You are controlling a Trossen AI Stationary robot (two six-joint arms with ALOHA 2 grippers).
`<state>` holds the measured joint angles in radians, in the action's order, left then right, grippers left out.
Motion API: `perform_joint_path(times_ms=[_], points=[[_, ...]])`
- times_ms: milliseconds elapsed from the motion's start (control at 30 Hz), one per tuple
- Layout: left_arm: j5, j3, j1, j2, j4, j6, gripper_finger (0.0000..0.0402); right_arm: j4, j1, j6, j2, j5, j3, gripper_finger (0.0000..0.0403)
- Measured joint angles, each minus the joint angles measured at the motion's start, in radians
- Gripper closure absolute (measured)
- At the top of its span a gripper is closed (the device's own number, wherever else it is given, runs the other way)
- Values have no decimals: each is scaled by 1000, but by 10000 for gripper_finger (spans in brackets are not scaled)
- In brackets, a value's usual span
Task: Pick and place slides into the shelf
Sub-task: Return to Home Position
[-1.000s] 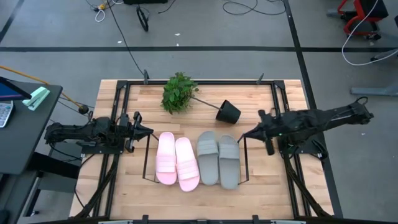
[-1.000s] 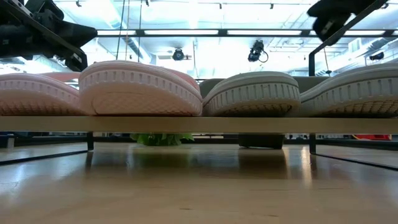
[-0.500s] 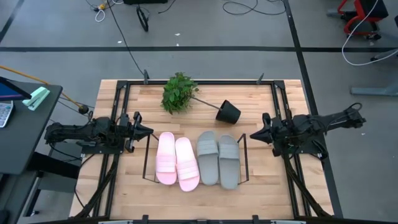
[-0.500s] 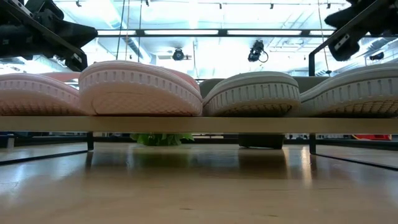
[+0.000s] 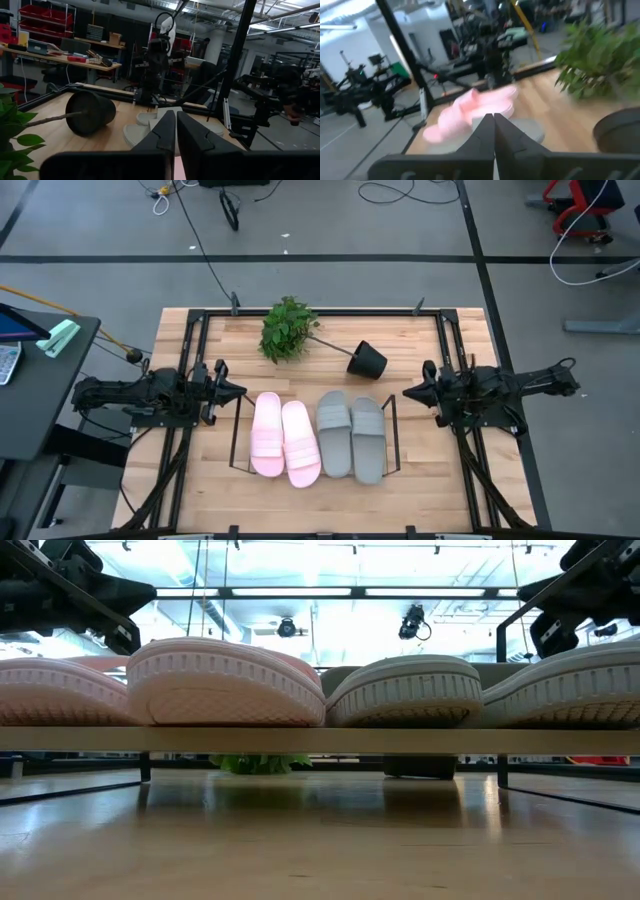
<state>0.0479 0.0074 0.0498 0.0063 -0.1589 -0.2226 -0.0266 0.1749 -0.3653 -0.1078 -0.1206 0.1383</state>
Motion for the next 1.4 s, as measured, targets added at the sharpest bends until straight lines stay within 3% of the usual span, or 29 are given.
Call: perform_joint_path(times_ms=[200,500,933,1400], points=[[0,0,0,0,0,0,370,-48,-61,26,107,-11,1,403],[0,0,0,0,0,0,372,-62,-83,-16,107,90,-17,403],[0,0,0,0,1,0,378,17,-84,78,107,89,-111,403],[0,0,0,0,1,0,373,47,-84,237,108,70,-124,403]])
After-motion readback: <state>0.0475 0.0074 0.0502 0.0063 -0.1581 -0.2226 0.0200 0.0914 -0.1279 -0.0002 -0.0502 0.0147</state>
